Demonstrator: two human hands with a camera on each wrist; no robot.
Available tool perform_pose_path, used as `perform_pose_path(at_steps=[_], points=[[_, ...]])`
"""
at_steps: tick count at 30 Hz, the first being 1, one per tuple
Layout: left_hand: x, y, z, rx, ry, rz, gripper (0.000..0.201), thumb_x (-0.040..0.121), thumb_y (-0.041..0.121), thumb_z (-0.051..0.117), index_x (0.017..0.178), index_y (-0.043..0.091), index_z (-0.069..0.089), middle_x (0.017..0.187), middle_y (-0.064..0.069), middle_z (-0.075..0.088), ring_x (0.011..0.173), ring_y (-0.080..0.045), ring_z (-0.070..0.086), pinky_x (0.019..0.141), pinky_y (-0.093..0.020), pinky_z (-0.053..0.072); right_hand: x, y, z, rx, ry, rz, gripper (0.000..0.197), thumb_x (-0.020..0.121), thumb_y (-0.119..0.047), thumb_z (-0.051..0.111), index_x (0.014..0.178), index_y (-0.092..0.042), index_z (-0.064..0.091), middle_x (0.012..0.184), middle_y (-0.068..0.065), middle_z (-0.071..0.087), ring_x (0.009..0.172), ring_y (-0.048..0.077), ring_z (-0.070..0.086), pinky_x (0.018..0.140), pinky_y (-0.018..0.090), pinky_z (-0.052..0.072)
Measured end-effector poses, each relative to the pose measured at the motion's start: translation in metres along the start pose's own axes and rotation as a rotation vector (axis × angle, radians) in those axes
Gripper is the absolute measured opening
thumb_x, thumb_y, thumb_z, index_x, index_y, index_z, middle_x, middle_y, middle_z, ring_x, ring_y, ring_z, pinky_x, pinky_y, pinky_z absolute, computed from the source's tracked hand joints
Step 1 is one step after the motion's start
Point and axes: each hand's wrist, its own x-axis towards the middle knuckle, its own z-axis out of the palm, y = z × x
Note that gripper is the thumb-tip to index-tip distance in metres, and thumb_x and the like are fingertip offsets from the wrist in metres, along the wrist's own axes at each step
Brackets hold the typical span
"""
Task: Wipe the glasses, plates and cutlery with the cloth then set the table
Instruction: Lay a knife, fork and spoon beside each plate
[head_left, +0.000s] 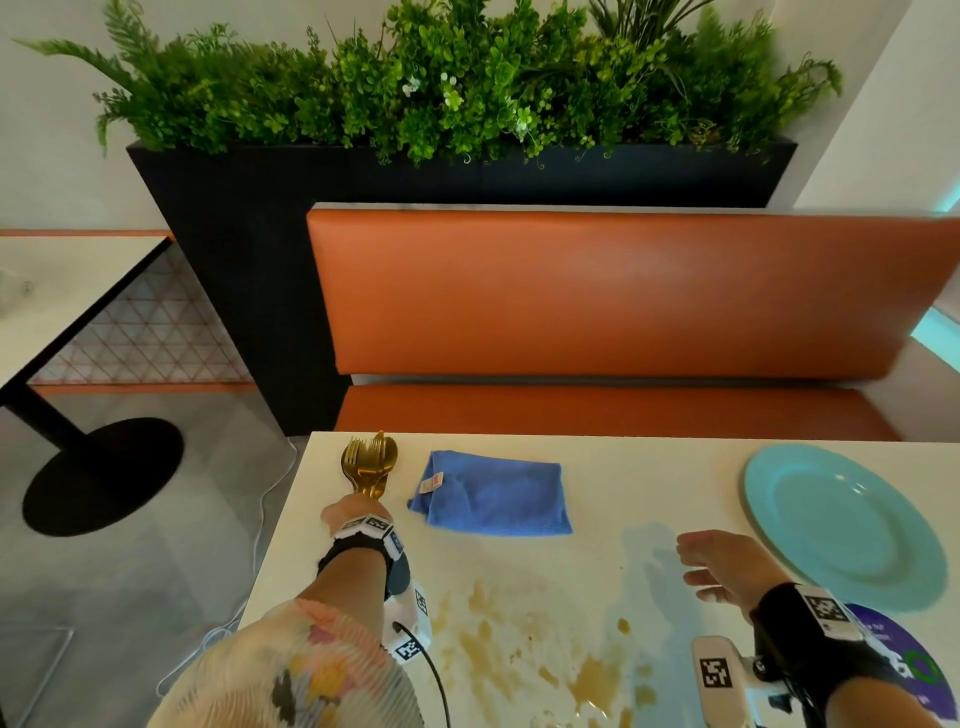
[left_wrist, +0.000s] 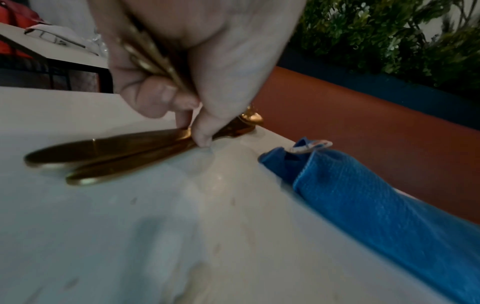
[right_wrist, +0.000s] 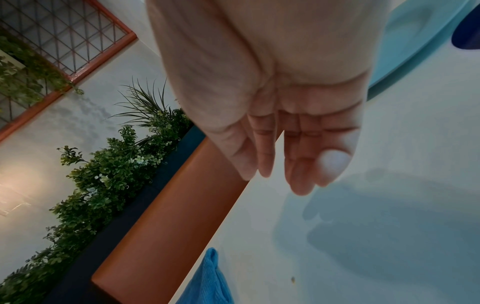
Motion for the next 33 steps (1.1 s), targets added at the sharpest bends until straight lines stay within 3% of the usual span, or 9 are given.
perform_pose_path(at_steps=[3, 7, 13, 16, 19, 21, 25, 29, 33], points=[[-0.002, 0.001, -0.004, -0.02, -0.034, -0.026, 0.052, 0.098, 0.022, 0.042, 0.145, 0.007, 0.027, 0.152, -0.017, 0.025, 0.141, -0.034, 0.026, 0.114, -0.047, 0.022, -0.001, -0.001, 0.0, 0.005, -0.014, -0.002, 0.008, 0.091, -0.009, 0.053, 0.088, -0.006, 0.061, 0.087, 0.01, 0.063, 0.071, 0.024, 0.057, 0.059, 0.029, 0.045], [-0.003, -0.003, -0.008, -0.109, -0.037, -0.027, 0.048, 0.098, 0.023, 0.044, 0.142, 0.007, 0.031, 0.149, -0.014, 0.032, 0.138, -0.029, 0.033, 0.112, -0.04, 0.029, -0.001, 0.0, 0.0, 0.001, -0.015, -0.005, 0.009, 0.091, -0.009, 0.053, 0.092, -0.005, 0.061, 0.084, 0.009, 0.063, 0.07, 0.024, 0.057, 0.058, 0.029, 0.045], [0.0, 0.002, -0.003, -0.248, -0.128, -0.06, 0.062, 0.098, 0.023, 0.043, 0.15, 0.008, 0.013, 0.155, -0.019, 0.014, 0.142, -0.038, 0.022, 0.112, -0.052, 0.027, 0.0, 0.002, 0.0, -0.003, -0.017, 0.006, 0.011, 0.089, -0.01, 0.055, 0.093, -0.002, 0.062, 0.09, 0.012, 0.064, 0.071, 0.026, 0.058, 0.059, 0.03, 0.046], [-0.003, 0.007, -0.004, -0.291, -0.085, -0.05, 0.059, 0.099, 0.023, 0.043, 0.149, 0.007, 0.017, 0.153, -0.017, 0.021, 0.141, -0.032, 0.027, 0.115, -0.043, 0.028, -0.001, 0.002, -0.001, -0.009, -0.023, 0.01, 0.012, 0.089, -0.011, 0.056, 0.093, -0.002, 0.062, 0.091, 0.012, 0.065, 0.072, 0.025, 0.059, 0.06, 0.031, 0.046], [0.006, 0.011, 0.001, -0.348, -0.156, -0.123, 0.05, 0.101, 0.017, 0.037, 0.144, -0.004, 0.025, 0.149, -0.021, 0.032, 0.137, -0.031, 0.036, 0.11, -0.026, 0.031, -0.002, 0.002, -0.001, -0.013, -0.027, 0.015, 0.012, 0.088, -0.011, 0.057, 0.094, -0.002, 0.063, 0.093, 0.013, 0.065, 0.073, 0.025, 0.059, 0.062, 0.031, 0.047], [0.006, 0.011, -0.003, -0.351, -0.128, -0.043, 0.046, 0.098, 0.014, 0.043, 0.14, -0.004, 0.037, 0.145, -0.021, 0.04, 0.132, -0.032, 0.042, 0.1, -0.028, 0.04, -0.003, 0.001, -0.001, -0.017, -0.028, 0.018, 0.013, 0.088, -0.011, 0.057, 0.094, -0.001, 0.063, 0.094, 0.014, 0.065, 0.073, 0.025, 0.059, 0.062, 0.031, 0.046], [-0.002, 0.017, 0.005, -0.491, -0.054, -0.153, 0.053, 0.1, 0.017, 0.037, 0.149, 0.007, 0.018, 0.152, -0.022, 0.022, 0.139, -0.036, 0.029, 0.113, -0.046, 0.028, -0.006, -0.002, 0.003, -0.024, -0.044, 0.019, 0.017, 0.089, -0.011, 0.055, 0.099, 0.001, 0.062, 0.089, 0.011, 0.064, 0.07, 0.024, 0.057, 0.06, 0.031, 0.045], [0.014, 0.015, 0.004, -0.794, 0.0, -0.144, 0.047, 0.097, 0.018, 0.045, 0.14, 0.001, 0.038, 0.138, -0.018, 0.046, 0.126, -0.03, 0.048, 0.105, -0.035, 0.042, -0.016, -0.012, 0.008, -0.033, -0.076, 0.003, 0.015, 0.09, -0.009, 0.053, 0.098, 0.0, 0.061, 0.085, 0.009, 0.063, 0.067, 0.022, 0.055, 0.059, 0.03, 0.043], [0.002, 0.013, -0.03, -1.09, 0.104, -0.167, 0.035, 0.094, 0.009, 0.047, 0.126, -0.004, 0.041, 0.124, -0.023, 0.056, 0.113, -0.037, 0.056, 0.089, -0.038, 0.045, -0.033, -0.031, 0.015, -0.067, -0.13, -0.058, 0.011, 0.091, -0.006, 0.051, 0.092, -0.004, 0.061, 0.087, 0.012, 0.06, 0.064, 0.02, 0.052, 0.057, 0.028, 0.042]])
